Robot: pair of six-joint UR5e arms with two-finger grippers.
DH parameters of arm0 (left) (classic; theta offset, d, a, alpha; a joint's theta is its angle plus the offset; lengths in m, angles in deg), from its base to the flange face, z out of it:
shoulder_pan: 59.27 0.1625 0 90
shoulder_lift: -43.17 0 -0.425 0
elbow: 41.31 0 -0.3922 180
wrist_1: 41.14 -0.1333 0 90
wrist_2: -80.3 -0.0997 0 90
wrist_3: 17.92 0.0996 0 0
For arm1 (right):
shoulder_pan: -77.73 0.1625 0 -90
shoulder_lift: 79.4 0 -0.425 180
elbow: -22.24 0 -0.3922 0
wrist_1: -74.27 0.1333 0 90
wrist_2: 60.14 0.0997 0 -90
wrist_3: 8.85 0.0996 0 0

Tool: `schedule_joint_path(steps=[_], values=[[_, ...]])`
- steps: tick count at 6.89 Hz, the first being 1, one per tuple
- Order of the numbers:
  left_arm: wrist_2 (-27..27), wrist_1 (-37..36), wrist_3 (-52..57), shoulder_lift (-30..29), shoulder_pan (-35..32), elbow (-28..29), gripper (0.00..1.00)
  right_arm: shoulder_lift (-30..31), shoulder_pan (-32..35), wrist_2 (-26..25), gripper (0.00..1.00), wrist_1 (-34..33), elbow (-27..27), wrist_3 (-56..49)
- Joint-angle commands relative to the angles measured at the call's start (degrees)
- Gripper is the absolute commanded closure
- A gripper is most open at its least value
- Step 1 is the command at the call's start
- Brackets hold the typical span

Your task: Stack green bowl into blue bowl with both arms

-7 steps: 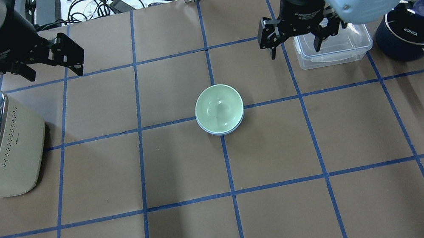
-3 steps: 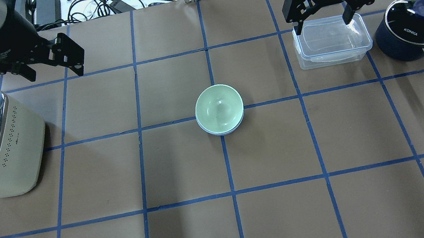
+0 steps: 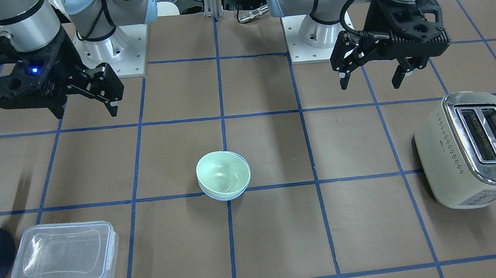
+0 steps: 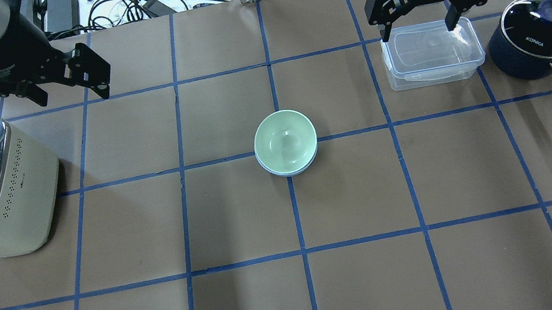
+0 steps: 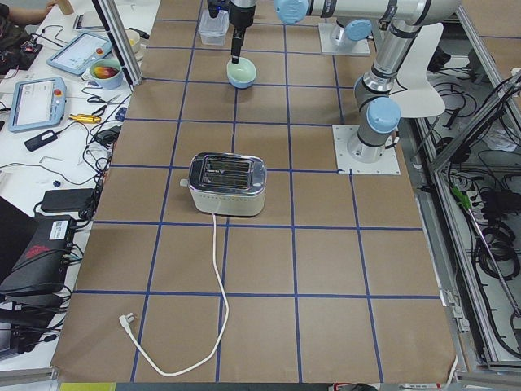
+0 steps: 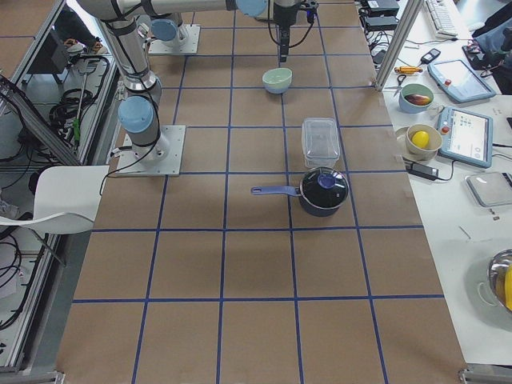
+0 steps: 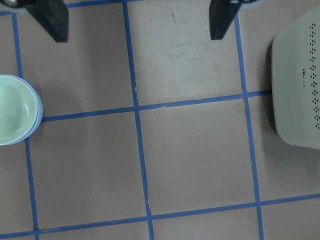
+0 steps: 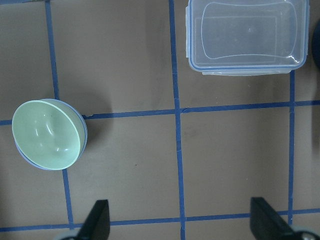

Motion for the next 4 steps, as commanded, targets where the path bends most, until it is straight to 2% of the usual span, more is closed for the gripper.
schedule_joint_path(steps=[1, 4], values=[[-0.02, 0.02, -0.01, 0.0, 0.0, 0.0, 0.0, -0.05, 0.06, 0.03, 0.0, 0.13, 0.12, 0.45], [-0.11, 0.02, -0.01, 0.0, 0.09, 0.09, 0.0, -0.23, -0.03, -0.15, 0.0, 0.74, 0.55, 0.45]])
